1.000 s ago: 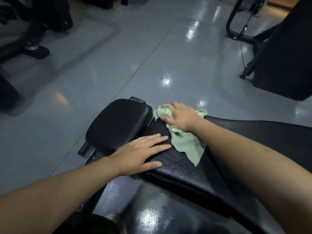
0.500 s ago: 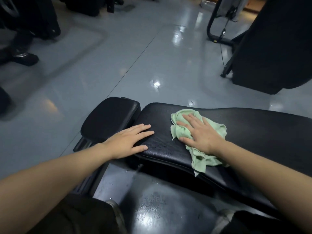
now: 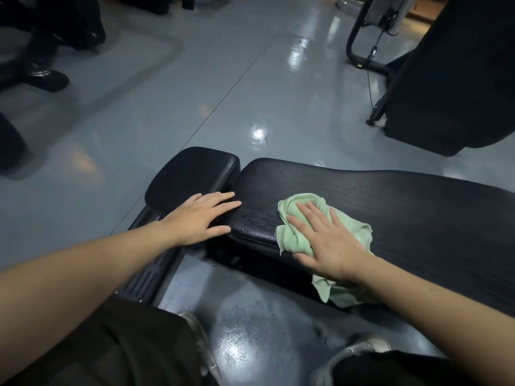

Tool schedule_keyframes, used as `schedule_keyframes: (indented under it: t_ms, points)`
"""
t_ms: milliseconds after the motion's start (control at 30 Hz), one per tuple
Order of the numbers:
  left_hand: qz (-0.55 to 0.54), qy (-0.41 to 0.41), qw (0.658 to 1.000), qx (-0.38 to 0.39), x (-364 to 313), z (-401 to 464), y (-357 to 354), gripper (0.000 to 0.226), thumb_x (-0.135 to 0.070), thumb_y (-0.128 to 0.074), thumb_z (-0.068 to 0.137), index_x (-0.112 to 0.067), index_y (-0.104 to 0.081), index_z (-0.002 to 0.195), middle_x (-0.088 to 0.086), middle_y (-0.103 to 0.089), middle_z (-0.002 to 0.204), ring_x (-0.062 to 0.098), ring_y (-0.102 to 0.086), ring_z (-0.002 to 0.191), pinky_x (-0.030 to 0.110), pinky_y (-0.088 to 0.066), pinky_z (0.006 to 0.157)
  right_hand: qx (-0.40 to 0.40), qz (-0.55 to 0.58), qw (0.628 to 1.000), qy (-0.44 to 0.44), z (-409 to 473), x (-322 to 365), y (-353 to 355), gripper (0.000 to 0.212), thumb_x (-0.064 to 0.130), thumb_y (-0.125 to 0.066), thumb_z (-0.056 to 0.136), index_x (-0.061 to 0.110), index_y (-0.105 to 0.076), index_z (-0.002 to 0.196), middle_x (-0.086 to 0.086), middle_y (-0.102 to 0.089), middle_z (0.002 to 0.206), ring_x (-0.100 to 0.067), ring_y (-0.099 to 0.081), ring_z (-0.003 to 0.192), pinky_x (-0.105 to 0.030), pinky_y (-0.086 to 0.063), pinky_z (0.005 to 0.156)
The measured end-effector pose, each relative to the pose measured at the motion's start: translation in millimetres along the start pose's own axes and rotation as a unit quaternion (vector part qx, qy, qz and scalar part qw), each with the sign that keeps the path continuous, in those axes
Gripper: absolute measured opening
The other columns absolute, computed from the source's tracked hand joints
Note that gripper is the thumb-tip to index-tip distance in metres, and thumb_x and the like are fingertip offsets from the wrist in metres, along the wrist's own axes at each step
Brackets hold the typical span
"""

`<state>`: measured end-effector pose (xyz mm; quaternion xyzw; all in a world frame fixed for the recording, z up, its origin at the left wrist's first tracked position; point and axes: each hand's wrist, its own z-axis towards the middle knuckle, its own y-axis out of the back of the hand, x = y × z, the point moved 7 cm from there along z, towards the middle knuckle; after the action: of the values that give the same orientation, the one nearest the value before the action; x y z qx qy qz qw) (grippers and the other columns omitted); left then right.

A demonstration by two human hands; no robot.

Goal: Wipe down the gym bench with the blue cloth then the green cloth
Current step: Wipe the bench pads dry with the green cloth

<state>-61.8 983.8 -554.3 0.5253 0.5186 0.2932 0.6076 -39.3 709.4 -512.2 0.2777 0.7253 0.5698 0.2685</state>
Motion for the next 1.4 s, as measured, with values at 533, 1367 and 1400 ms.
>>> schedule_keyframes:
  t_ms: [533,1367,1400]
  points:
    - [0.012,0.088,0.996,-0.027,53.6,-15.4,-8.6,0.084,-0.049,-0.052,0.099,-0.023,-0.003,0.162,-0.005,0.009,0.169,0.013,0.005,0.155,0.034,-0.006,0.127,-0.025,-0.006,0.996,0.087,79.2,71.6,-4.7,0.086,0.066,-0.033,0.080,0.027,-0.018,0.156,-0.012,-0.011,0.166,-0.031,-0.003,0.154,-0.058,-0.010,0.120]
    - [0.010,0.128,0.992,0.014,59.7,-19.3,-11.7,0.086,-0.060,-0.042,0.099,-0.030,0.011,0.159,-0.012,0.024,0.165,0.012,0.020,0.153,0.048,0.002,0.126,-0.046,-0.005,0.997,0.058,44.1,31.1,1.8,0.083,0.075,-0.035,0.083,0.035,-0.023,0.155,-0.004,-0.015,0.166,-0.023,-0.005,0.154,-0.053,-0.010,0.120]
    - [0.007,0.131,0.991,0.016,59.7,-19.5,-12.2,0.085,-0.061,-0.041,0.099,-0.031,0.012,0.159,-0.010,0.025,0.165,0.013,0.020,0.153,0.049,0.003,0.125,-0.044,-0.009,0.997,0.055,41.3,29.8,1.0,0.084,0.075,-0.035,0.083,0.035,-0.023,0.155,-0.005,-0.015,0.166,-0.024,-0.004,0.154,-0.054,-0.010,0.120]
